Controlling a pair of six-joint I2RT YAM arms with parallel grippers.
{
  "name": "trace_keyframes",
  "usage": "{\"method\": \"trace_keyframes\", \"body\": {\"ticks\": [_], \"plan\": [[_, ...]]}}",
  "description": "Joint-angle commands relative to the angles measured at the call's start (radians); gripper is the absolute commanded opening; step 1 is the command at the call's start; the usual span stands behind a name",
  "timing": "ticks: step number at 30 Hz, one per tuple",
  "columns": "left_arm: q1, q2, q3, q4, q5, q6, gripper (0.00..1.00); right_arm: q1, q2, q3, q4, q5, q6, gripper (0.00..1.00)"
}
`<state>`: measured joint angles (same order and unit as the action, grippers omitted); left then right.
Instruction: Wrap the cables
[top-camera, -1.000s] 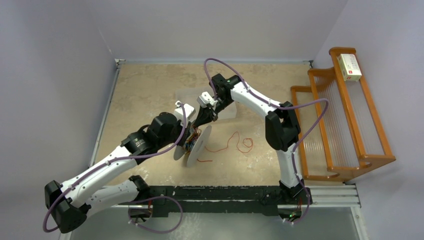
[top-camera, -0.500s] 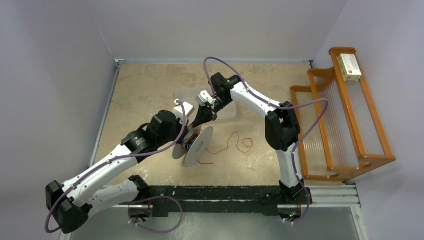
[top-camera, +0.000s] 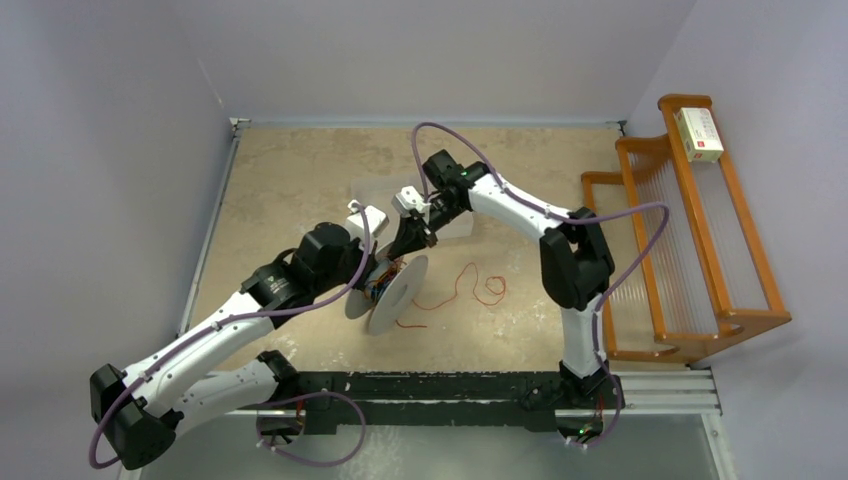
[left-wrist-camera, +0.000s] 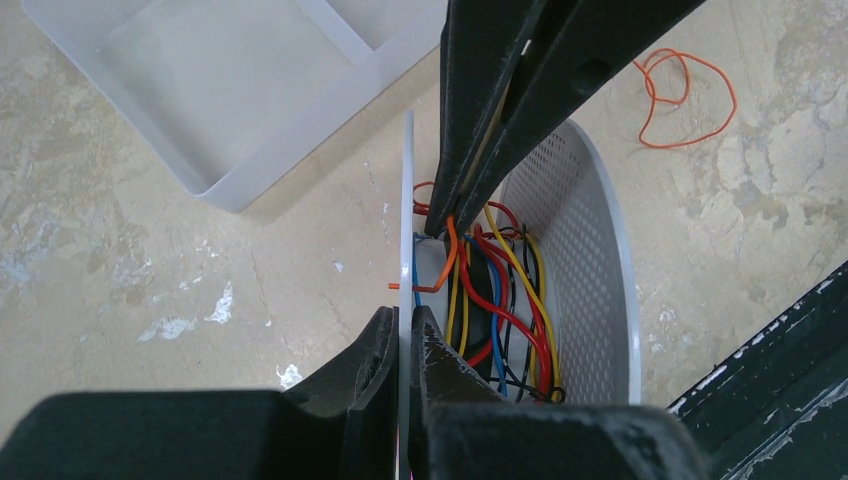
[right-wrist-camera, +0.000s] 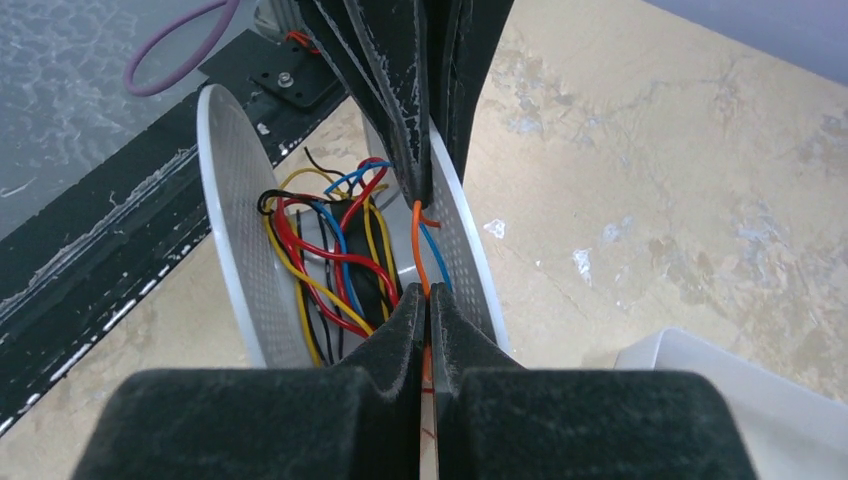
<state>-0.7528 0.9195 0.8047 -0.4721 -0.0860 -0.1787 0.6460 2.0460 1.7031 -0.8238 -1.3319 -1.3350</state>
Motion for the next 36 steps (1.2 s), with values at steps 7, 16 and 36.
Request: {"method": "trace_keyframes", "body": {"ticks": [7,16,36], "plan": [[0.000,-0.012,-0.001,0.040,0.057,-0.001,0.06,0.004,-0.174,-0.102,0.316,0.068,0.282,0.00],[0.001,-0.029,-0.004,0.045,0.051,-0.013,0.29,0.008,-0.164,-0.091,0.323,0.090,0.303,0.00],[0.013,-0.008,0.004,0.048,0.034,-0.019,0.34,0.038,-0.089,-0.014,0.041,0.037,0.061,0.00]]}}
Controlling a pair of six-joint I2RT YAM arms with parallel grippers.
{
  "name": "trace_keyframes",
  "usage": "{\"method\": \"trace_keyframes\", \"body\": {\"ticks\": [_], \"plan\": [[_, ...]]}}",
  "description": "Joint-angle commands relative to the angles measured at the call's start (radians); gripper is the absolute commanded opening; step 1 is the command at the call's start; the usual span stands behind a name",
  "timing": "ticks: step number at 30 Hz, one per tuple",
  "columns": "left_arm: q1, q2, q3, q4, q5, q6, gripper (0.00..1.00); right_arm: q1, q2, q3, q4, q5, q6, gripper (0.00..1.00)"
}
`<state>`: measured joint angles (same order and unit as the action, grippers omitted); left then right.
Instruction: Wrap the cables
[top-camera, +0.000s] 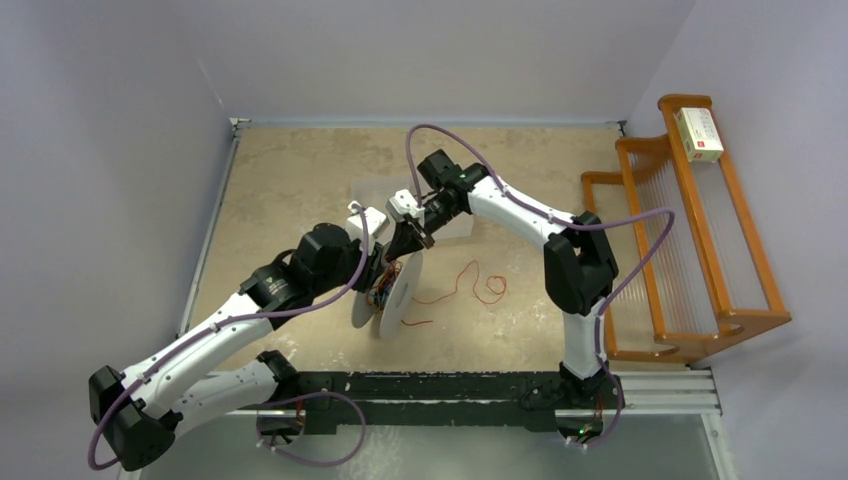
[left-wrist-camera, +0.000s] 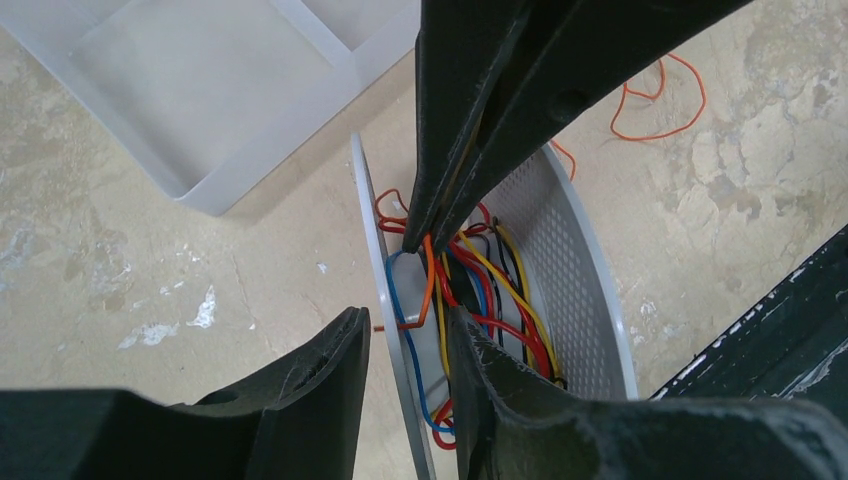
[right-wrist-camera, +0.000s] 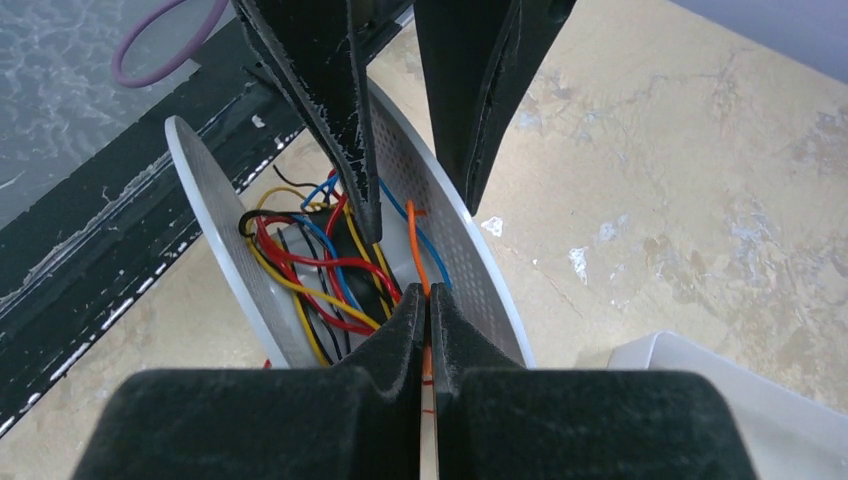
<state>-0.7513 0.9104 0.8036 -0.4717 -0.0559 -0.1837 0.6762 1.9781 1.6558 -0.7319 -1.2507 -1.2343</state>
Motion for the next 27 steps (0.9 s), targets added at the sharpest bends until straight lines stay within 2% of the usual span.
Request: {"method": "trace_keyframes", "body": {"ticks": [1,5,11,21,27], "plan": [[0.012,0.002,0.008,0.048,0.007,-0.014,0.34,0.007,-0.022,0.034,-0.050,-0.044,-0.040,0.00],[0.015,0.012,0.009,0.050,0.025,-0.009,0.31,0.010,-0.023,0.038,-0.050,-0.045,-0.036,0.00],[0.017,0.027,0.011,0.048,0.047,0.004,0.00,0.011,-0.025,0.037,-0.045,-0.044,-0.030,0.00],[0.018,0.019,0.002,0.050,0.055,0.007,0.00,0.012,-0.055,0.005,0.032,-0.038,0.041,0.00],[0.017,0.010,-0.002,0.047,0.054,0.007,0.00,0.011,-0.129,-0.071,0.168,0.024,0.158,0.09]]}}
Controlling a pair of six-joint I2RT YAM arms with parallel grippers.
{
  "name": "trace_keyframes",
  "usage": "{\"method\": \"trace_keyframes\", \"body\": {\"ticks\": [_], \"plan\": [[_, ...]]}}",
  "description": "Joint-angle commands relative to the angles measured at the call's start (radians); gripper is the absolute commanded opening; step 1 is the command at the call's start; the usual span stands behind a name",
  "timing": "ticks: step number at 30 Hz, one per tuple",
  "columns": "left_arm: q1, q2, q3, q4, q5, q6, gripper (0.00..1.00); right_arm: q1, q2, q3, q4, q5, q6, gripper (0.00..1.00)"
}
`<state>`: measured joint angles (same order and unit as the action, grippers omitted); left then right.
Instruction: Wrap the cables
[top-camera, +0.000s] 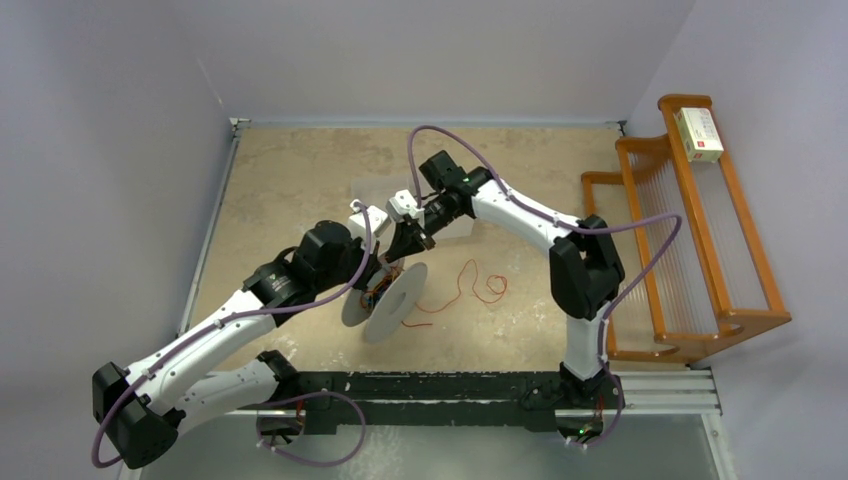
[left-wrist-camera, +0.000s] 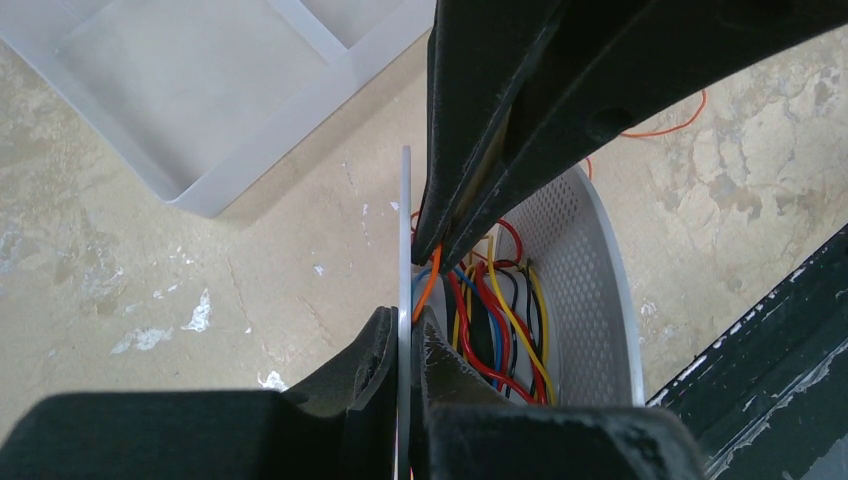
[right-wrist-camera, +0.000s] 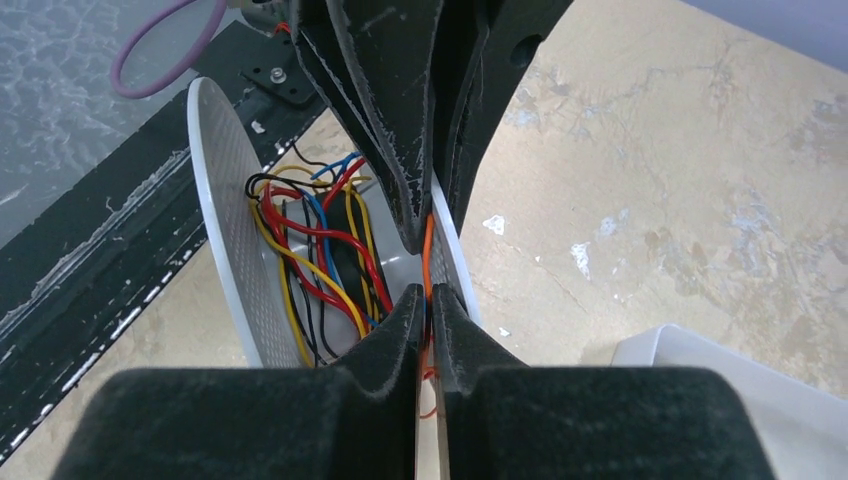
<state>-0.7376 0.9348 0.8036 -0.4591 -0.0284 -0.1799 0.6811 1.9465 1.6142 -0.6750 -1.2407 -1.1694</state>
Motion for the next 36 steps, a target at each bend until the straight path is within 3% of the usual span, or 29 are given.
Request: {"method": "trace_keyframes", "body": {"ticks": [1,8,17,21,27,36], "plan": [[0.003,-0.017,-0.002,0.034,0.027,0.003,0.00,0.007,-0.116,-0.049,0.140,0.038,0.121,0.11],[0.003,-0.036,-0.005,0.033,0.013,0.001,0.00,-0.006,-0.293,-0.207,0.367,0.169,0.308,0.21],[0.003,-0.072,-0.008,0.037,-0.007,-0.005,0.00,-0.056,-0.572,-0.484,0.728,0.426,0.601,0.22],[0.005,-0.098,-0.009,0.043,-0.031,-0.015,0.00,-0.055,-0.718,-0.672,0.964,0.647,0.811,0.22],[0.031,-0.147,0.000,0.066,-0.046,-0.031,0.00,-0.057,-0.835,-0.873,1.152,0.969,1.051,0.22],[0.035,-0.148,0.201,-0.044,-0.061,-0.035,0.00,-0.057,-0.944,-1.098,1.341,0.953,1.162,0.43]]}}
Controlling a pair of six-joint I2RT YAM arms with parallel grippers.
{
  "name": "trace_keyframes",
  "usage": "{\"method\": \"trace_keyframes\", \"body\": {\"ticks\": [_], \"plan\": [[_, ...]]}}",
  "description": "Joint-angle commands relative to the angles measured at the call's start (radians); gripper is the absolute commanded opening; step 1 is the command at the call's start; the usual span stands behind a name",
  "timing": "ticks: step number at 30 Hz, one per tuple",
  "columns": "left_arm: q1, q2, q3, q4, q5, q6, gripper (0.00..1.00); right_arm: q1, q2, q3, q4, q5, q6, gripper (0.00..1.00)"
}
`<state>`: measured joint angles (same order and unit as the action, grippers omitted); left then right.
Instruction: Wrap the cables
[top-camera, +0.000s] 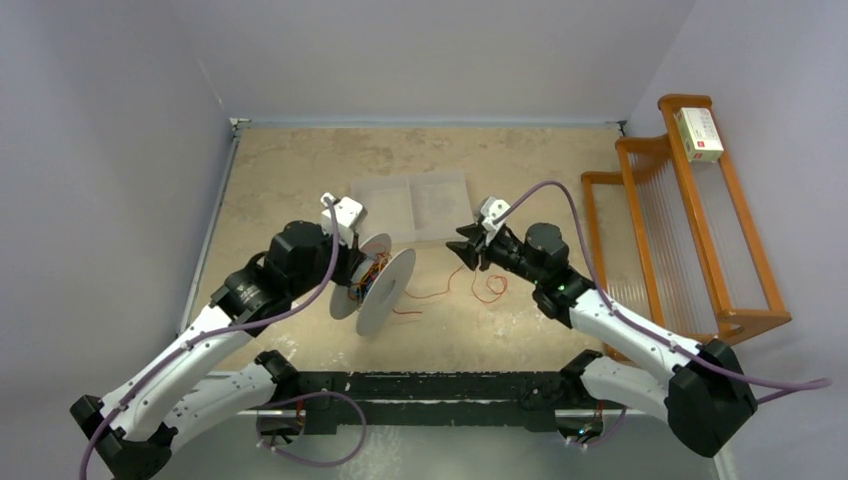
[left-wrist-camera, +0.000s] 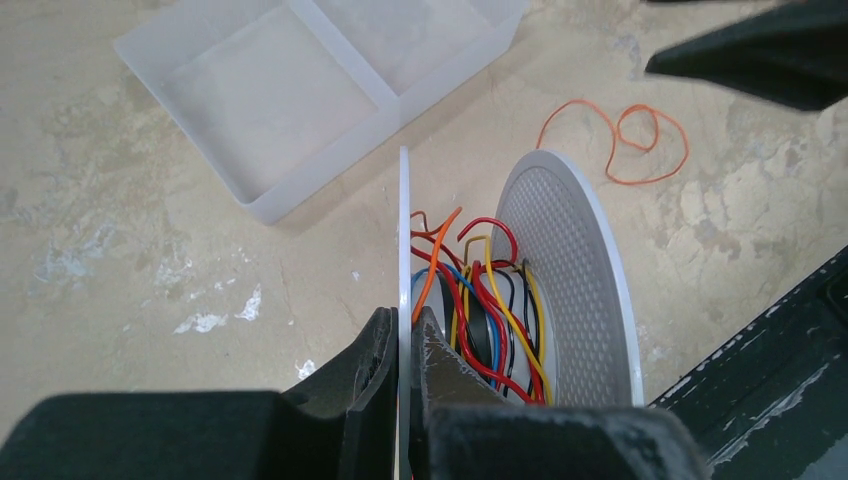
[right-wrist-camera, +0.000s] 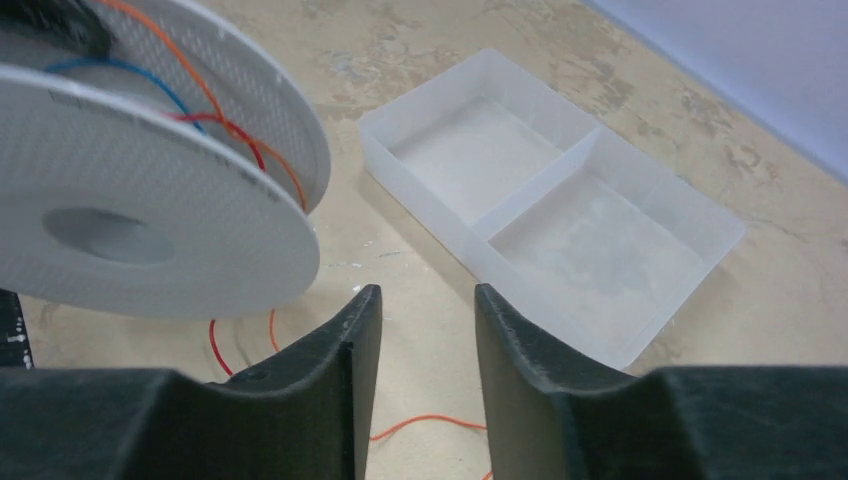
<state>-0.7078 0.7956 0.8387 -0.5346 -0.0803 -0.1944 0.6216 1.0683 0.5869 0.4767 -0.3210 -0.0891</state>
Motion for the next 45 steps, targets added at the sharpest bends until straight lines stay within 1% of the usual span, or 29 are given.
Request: {"method": "trace_keyframes", "body": {"ticks": [1,4,6,11,16,20,23,29,34,36,39,40,45], "plan": [[0.005,-0.002,0.201,0.014,-0.011,-0.018,0.00,0.001,-0.079,-0.098,0.225,0.023,0.083,0.46],[0.004,0.027,0.310,-0.049,0.006,-0.008,0.00,0.002,-0.098,-0.177,0.340,-0.041,0.073,0.57],[0.005,0.050,0.377,-0.093,0.033,-0.001,0.00,0.002,-0.095,-0.204,0.401,-0.081,0.068,0.61],[0.004,0.100,0.543,-0.186,0.074,0.012,0.00,0.003,-0.080,-0.262,0.539,-0.163,0.028,0.63],[0.005,0.137,0.688,-0.238,0.099,0.006,0.00,0.002,-0.036,-0.324,0.689,-0.196,0.016,0.65],[0.004,0.162,0.769,-0.275,0.124,0.010,0.00,0.002,0.026,-0.386,0.909,-0.192,0.029,0.65],[0.004,0.166,0.797,-0.273,0.146,0.004,0.00,0.002,0.089,-0.403,0.995,-0.225,0.027,0.65],[0.005,0.183,0.831,-0.278,0.168,-0.012,0.00,0.016,0.232,-0.400,1.193,-0.313,0.086,0.64],[0.005,0.188,0.836,-0.268,0.172,-0.023,0.00,0.058,0.363,-0.350,1.285,-0.332,0.089,0.64],[0.004,0.193,0.840,-0.263,0.173,-0.029,0.00,0.077,0.431,-0.334,1.364,-0.326,0.103,0.64],[0.005,0.196,0.849,-0.264,0.175,-0.037,0.00,0.088,0.563,-0.321,1.541,-0.312,0.164,0.64],[0.005,0.197,0.851,-0.264,0.177,-0.039,0.00,0.090,0.594,-0.314,1.568,-0.317,0.173,0.64],[0.005,0.191,0.850,-0.263,0.172,-0.046,0.00,0.108,0.666,-0.254,1.574,-0.285,0.159,0.62]]}}
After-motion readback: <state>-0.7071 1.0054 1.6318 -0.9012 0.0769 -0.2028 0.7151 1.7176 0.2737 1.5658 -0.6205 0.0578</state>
